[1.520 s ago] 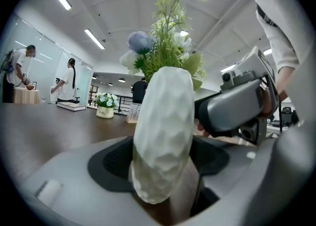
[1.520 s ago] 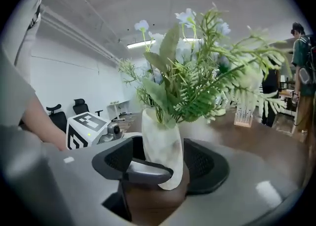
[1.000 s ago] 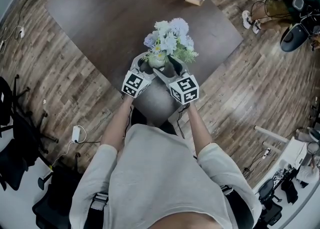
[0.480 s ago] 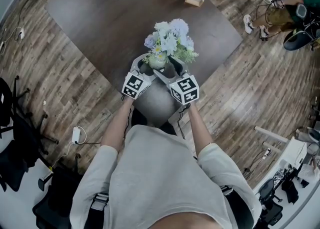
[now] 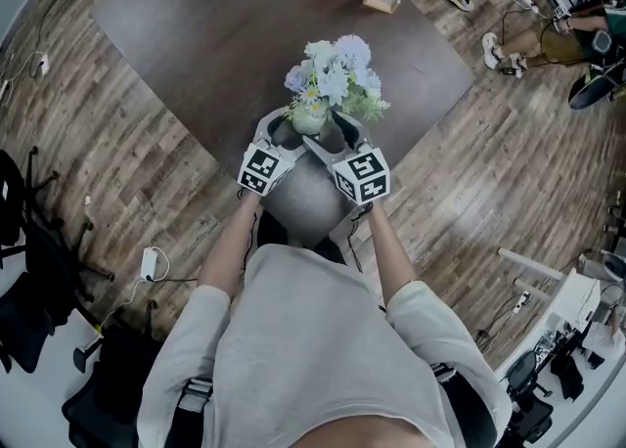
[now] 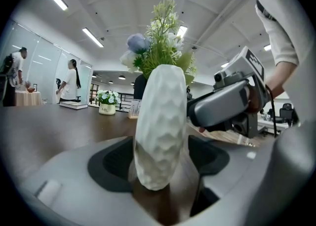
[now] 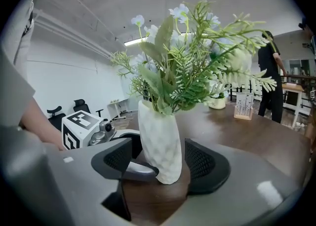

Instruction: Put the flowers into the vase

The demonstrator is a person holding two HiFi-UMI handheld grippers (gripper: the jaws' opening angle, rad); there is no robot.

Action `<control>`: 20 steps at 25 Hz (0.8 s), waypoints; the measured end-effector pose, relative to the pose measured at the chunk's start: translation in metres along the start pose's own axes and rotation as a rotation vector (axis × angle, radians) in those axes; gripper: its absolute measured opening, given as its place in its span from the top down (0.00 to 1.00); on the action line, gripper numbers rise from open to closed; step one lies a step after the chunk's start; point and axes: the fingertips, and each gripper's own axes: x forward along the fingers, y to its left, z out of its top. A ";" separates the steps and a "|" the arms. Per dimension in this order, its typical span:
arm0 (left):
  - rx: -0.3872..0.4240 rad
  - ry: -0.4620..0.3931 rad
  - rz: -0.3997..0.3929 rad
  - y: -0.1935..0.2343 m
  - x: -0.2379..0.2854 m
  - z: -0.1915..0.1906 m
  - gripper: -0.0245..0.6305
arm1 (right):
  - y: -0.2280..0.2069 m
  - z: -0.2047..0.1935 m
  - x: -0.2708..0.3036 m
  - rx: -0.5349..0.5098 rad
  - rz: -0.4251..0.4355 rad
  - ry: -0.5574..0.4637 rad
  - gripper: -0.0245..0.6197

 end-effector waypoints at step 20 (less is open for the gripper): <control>-0.032 0.019 0.047 -0.020 -0.032 -0.011 0.57 | 0.009 -0.018 -0.023 0.020 0.001 0.015 0.57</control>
